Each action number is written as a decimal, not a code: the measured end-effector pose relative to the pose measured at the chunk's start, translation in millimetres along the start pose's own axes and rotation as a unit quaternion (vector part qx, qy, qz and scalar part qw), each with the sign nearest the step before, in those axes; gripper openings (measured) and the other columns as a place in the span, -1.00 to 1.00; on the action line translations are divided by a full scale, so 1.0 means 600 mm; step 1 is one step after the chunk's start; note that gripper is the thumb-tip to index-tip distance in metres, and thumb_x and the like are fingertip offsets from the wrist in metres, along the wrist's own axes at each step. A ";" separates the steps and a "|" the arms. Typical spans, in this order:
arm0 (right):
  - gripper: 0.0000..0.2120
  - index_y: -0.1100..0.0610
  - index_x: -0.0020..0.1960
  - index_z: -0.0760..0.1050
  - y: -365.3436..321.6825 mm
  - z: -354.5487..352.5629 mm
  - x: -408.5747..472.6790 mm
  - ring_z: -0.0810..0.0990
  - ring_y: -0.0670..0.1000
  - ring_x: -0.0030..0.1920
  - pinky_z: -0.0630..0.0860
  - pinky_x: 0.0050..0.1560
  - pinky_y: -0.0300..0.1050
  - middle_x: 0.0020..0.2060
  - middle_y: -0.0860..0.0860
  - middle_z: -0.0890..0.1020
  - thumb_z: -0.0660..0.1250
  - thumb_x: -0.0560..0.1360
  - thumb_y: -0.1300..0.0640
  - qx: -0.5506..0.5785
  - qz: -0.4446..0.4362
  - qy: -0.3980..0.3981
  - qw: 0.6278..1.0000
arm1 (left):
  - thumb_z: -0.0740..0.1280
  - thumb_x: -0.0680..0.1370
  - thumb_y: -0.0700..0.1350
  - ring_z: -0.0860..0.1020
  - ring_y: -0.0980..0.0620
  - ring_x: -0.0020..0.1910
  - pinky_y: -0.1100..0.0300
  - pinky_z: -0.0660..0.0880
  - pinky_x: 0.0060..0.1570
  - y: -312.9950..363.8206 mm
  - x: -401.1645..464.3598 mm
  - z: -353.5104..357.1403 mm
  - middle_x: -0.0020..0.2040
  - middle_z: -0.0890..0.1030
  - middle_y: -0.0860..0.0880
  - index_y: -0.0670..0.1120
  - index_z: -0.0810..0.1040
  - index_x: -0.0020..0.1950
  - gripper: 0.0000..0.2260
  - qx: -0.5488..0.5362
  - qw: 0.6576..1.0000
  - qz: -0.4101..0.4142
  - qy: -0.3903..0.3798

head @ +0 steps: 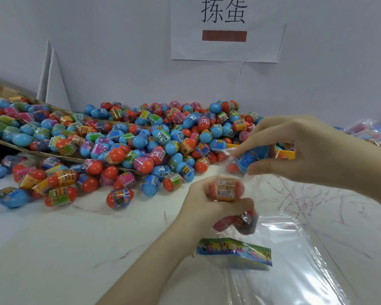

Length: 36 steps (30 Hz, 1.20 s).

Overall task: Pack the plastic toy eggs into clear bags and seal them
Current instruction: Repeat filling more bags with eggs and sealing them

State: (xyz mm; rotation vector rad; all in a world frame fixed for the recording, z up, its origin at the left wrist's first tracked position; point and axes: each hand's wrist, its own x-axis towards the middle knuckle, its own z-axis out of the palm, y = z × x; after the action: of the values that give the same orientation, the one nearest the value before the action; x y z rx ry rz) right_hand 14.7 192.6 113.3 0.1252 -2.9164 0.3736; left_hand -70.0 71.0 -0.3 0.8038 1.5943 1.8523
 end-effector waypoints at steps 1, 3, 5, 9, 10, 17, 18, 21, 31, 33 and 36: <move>-0.75 -0.27 0.00 0.52 0.004 0.000 0.000 0.47 -0.18 -0.05 0.34 -0.01 -0.50 -0.07 -0.23 0.48 0.36 0.35 -0.03 -0.009 0.003 -0.011 1.000 | 0.52 0.29 -0.25 0.57 0.23 -0.36 0.33 0.52 -0.28 0.000 0.000 0.000 -0.39 0.62 0.16 0.02 0.59 -0.20 -0.77 0.003 1.000 0.000 0.002; -0.71 -0.26 0.06 0.52 0.009 0.001 -0.001 0.43 -0.24 0.00 0.32 -0.02 -0.50 -0.04 -0.26 0.44 0.35 0.41 0.06 -0.022 0.006 -0.030 0.999 | 0.52 0.29 -0.25 0.57 0.17 -0.33 0.27 0.53 -0.25 0.001 -0.002 0.001 -0.39 0.62 0.16 0.03 0.59 -0.19 -0.77 0.005 1.000 -0.002 0.003; -0.71 -0.32 0.05 0.46 0.009 0.003 -0.002 0.41 -0.26 0.02 0.32 0.00 -0.51 -0.01 -0.27 0.42 0.32 0.41 0.01 -0.027 0.004 -0.045 0.999 | 0.52 0.29 -0.26 0.57 0.13 -0.30 0.16 0.54 -0.18 0.002 -0.003 0.002 -0.38 0.62 0.15 0.04 0.59 -0.18 -0.75 0.007 1.000 -0.005 0.003; -0.58 -0.41 0.00 0.32 0.004 0.005 -0.006 0.36 -0.28 0.02 0.30 -0.04 -0.53 0.05 -0.33 0.36 0.34 0.17 -0.27 -0.032 0.024 -0.096 0.995 | 0.51 0.30 -0.28 0.59 0.05 -0.21 0.06 0.54 -0.09 0.004 -0.003 0.000 -0.30 0.64 0.09 0.03 0.60 -0.12 -0.72 0.012 1.000 -0.011 -0.005; -0.54 -0.40 0.02 0.32 0.005 0.007 -0.005 0.35 -0.27 0.03 0.29 -0.04 -0.56 0.05 -0.33 0.35 0.38 0.16 -0.27 -0.033 0.027 -0.104 0.994 | 0.51 0.30 -0.28 0.60 0.04 -0.20 0.08 0.54 -0.11 0.004 -0.003 0.000 -0.28 0.64 0.07 0.02 0.60 -0.10 -0.72 0.013 1.000 -0.013 -0.010; -0.59 -0.34 -0.06 0.39 0.012 0.010 -0.003 0.50 -0.16 -0.10 0.42 -0.02 -0.41 -0.11 -0.30 0.48 0.50 0.26 0.00 -0.031 0.028 -0.083 0.996 | 0.53 0.16 -0.14 0.57 0.16 -0.32 0.31 0.51 -0.26 0.010 -0.008 -0.005 -0.36 0.60 0.10 -0.04 0.60 -0.06 -0.63 -0.031 0.994 -0.034 -0.098; -0.59 -0.35 -0.08 0.37 0.013 0.009 -0.004 0.51 -0.15 -0.11 0.43 -0.04 -0.40 -0.12 -0.29 0.49 0.50 0.25 0.00 -0.027 0.031 -0.084 0.996 | 0.56 0.14 -0.17 0.57 0.17 -0.33 0.33 0.51 -0.26 0.011 -0.008 -0.005 -0.37 0.60 0.09 -0.05 0.61 -0.06 -0.60 -0.042 0.992 -0.041 -0.107; -0.55 -0.29 -0.10 0.30 0.020 0.007 -0.009 0.46 -0.25 -0.13 0.37 -0.13 -0.51 -0.13 -0.29 0.49 0.52 0.22 -0.01 -0.026 0.046 -0.081 0.995 | 0.38 0.21 -0.19 0.57 0.14 -0.33 0.26 0.51 -0.19 0.013 -0.006 -0.005 -0.39 0.58 0.05 -0.05 0.63 -0.19 -0.80 -0.068 0.988 -0.061 -0.126; -0.66 -0.29 -0.22 0.42 0.032 0.007 -0.015 0.33 -0.39 0.00 0.36 -0.12 -0.49 -0.15 -0.31 0.45 0.51 0.12 -0.11 -0.013 0.037 -0.066 0.997 | 0.45 0.31 -0.25 0.59 0.12 -0.37 0.32 0.51 -0.31 0.005 -0.003 -0.006 -0.37 0.62 0.01 -0.12 0.59 -0.15 -0.84 -0.081 0.991 -0.060 -0.089; -0.67 -0.31 -0.20 0.43 0.033 0.009 -0.013 0.28 -0.37 0.06 0.32 -0.08 -0.45 -0.10 -0.34 0.42 0.50 0.13 -0.12 -0.017 0.033 -0.073 0.997 | 0.41 0.37 -0.27 0.59 0.12 -0.34 0.31 0.52 -0.27 0.002 -0.004 -0.007 -0.34 0.63 0.03 -0.15 0.57 -0.05 -0.82 -0.079 0.992 -0.062 -0.082; -0.66 -0.34 -0.18 0.44 0.032 0.011 -0.013 0.27 -0.36 0.08 0.31 -0.05 -0.42 -0.08 -0.35 0.44 0.45 0.09 -0.18 -0.005 0.031 -0.084 0.996 | 0.38 0.42 -0.29 0.58 0.11 -0.33 0.26 0.51 -0.21 0.001 -0.005 -0.006 -0.33 0.62 0.02 -0.19 0.56 0.01 -0.82 -0.090 0.989 -0.079 -0.089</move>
State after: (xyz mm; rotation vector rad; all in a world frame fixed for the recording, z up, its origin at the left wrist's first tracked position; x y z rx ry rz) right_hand 18.8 210.2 101.0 0.0690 -3.0933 0.3750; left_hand -70.9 66.4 -0.4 0.7195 1.3192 1.7316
